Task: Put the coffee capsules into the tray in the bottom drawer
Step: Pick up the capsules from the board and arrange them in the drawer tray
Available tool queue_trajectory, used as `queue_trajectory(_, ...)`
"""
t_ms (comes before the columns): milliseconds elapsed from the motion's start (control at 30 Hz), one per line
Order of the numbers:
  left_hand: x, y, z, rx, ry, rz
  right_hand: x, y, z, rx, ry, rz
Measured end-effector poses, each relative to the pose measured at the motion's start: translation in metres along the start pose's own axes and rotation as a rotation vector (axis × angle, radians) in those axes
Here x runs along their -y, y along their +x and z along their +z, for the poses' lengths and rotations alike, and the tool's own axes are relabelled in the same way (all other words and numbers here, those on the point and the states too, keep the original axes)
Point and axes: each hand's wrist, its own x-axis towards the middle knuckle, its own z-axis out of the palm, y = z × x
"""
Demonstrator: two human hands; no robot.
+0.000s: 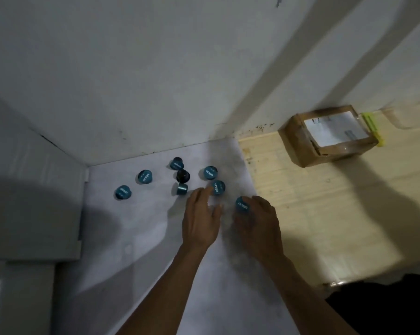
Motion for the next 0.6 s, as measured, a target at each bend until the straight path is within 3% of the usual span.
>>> queue_trajectory(267,0.016,0.022,0.033,-0.15,0.071,0.103,-0.015,0.001,0.023,-0.204,0.069,-0.125)
queue_trajectory(600,0.016,0.027,0.039,-0.233,0.064,0.11,-0.013,0.002,0.019,-0.238,0.107,-0.16)
